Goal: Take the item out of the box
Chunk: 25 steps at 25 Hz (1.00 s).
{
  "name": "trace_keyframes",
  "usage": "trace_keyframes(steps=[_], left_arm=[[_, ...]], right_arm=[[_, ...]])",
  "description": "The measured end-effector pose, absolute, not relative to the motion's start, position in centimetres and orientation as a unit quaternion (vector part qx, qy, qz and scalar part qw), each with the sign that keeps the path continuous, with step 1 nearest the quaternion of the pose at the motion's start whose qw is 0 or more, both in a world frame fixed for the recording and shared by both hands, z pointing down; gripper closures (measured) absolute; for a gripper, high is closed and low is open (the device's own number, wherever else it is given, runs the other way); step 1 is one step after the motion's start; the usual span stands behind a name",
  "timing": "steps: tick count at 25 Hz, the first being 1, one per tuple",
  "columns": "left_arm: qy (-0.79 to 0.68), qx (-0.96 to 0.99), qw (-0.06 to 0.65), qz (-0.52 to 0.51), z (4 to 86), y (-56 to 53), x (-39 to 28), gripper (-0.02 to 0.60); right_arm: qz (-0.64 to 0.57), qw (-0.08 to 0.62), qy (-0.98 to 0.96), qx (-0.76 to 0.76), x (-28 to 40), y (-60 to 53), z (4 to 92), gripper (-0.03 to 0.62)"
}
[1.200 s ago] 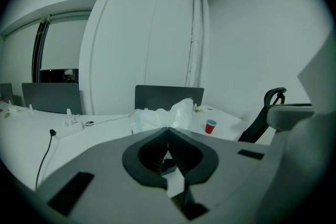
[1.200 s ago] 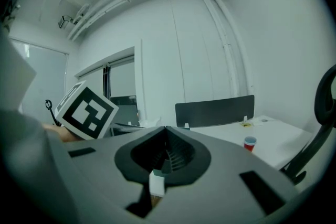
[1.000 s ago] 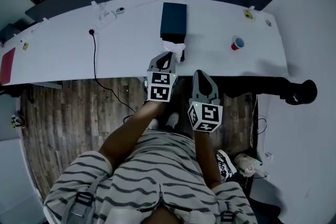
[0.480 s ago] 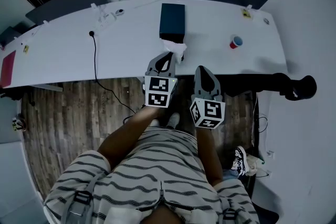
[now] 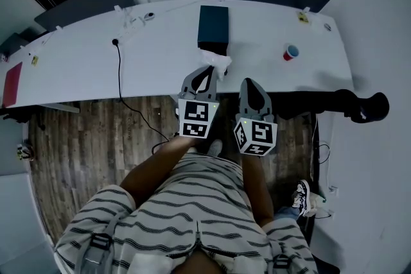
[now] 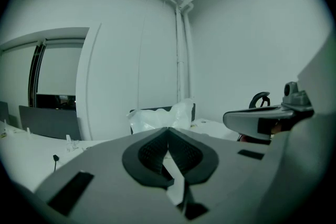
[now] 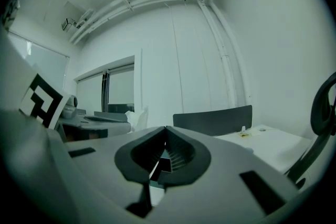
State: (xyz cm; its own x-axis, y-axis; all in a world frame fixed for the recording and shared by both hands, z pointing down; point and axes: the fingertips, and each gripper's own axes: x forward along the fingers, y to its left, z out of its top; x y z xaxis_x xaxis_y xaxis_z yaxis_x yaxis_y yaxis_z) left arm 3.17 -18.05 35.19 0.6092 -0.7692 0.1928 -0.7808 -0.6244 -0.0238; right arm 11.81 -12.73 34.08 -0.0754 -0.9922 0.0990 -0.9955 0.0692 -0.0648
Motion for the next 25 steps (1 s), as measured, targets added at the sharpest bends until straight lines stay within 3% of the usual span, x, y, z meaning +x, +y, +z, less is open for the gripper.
trace_keyframes(steps=[25], left_arm=[[-0.436, 0.897, 0.011, 0.072, 34.4, -17.2, 2.8, 0.557]], right_arm=[[0.045, 0.012, -0.726, 0.686, 12.5, -13.7, 33.7, 0.576]])
